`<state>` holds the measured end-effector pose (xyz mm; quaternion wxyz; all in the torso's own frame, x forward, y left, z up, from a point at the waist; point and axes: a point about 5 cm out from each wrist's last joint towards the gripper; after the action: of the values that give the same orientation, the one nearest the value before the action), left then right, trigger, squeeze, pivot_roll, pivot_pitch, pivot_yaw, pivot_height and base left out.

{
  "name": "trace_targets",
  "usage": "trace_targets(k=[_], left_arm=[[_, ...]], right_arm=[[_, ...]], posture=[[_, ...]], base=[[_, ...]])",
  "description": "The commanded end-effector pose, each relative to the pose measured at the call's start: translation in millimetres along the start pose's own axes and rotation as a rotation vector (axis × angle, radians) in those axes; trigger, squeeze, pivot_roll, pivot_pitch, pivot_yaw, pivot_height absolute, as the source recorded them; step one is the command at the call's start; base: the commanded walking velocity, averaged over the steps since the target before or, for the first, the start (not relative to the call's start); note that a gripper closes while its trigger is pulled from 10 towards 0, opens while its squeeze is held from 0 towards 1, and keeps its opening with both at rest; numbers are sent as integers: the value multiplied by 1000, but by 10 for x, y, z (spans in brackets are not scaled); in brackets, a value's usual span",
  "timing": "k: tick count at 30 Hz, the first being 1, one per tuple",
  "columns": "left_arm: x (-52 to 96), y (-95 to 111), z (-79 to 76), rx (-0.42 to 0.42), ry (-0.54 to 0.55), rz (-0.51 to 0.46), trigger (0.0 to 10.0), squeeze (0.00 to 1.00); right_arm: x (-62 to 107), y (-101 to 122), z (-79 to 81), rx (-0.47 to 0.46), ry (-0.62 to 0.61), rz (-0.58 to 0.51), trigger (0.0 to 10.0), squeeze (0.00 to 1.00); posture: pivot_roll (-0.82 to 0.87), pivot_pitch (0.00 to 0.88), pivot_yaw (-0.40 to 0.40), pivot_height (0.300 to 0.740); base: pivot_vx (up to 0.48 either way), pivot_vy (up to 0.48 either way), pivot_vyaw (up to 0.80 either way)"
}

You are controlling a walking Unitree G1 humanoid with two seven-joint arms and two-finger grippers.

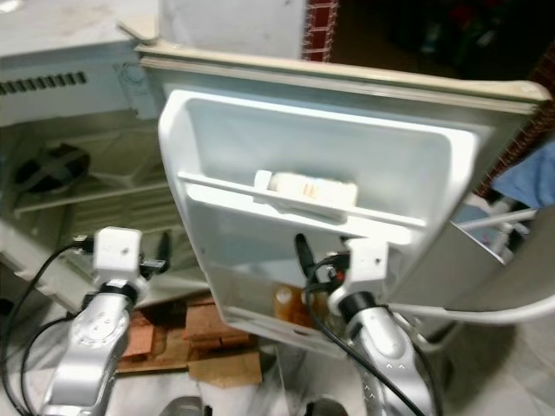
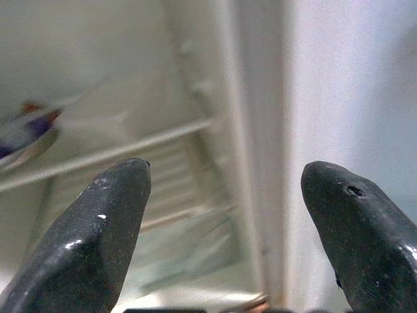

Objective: Restocking fridge

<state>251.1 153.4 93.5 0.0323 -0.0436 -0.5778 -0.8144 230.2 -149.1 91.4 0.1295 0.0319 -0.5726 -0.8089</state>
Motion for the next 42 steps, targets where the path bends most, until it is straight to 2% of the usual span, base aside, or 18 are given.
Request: trace_targets(k=[1,11,18,27,28,31,42], left_arm=[[31,-77,90,-19,21,31,10000,0],[32,-85,96,-20,23,33,10000,0],[20,-85,98,-28,23,32,10000,0],[-29,-54,128,-45,37,20,10000,0],[-30,-58,138,-51,34,21,10000,0],[-19,-91,156,-61,32,33,10000,0],[-36,-97,153,-81,27,34,10000,0]], right_arm=[[-24,-47,71,-33,46,32,10000,0],[-36,-108,101,-56,91,87,10000,0],[-53,-122,107,-37,102,112,10000,0],[-123,-83,121,-7,92,84,10000,0],[-138,-58,125,19,95,72,10000,0],[-202,76,111,7,82,-2,10000,0],[-348,237,123,-2,45,-106,10000,0]], posture=[[57,0,13,740],[61,0,12,740],[62,0,12,740],[69,0,8,740],[71,0,11,740],[70,0,14,740],[73,0,16,740]], base=[[-266,0,0],[-303,0,0],[-325,0,0],[0,0,0],[0,0,0],[0,-190,375],[124,-404,503]])
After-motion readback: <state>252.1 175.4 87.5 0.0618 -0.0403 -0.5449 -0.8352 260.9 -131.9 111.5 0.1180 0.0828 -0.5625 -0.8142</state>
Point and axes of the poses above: a point about 5 cm out from each wrist's last joint towards the gripper, its own x axis pointing back from the gripper into the wrist, its own y axis along the axis of the wrist's last joint, z = x × y, and after that the axes turned 9 degrees about -x, right-handed
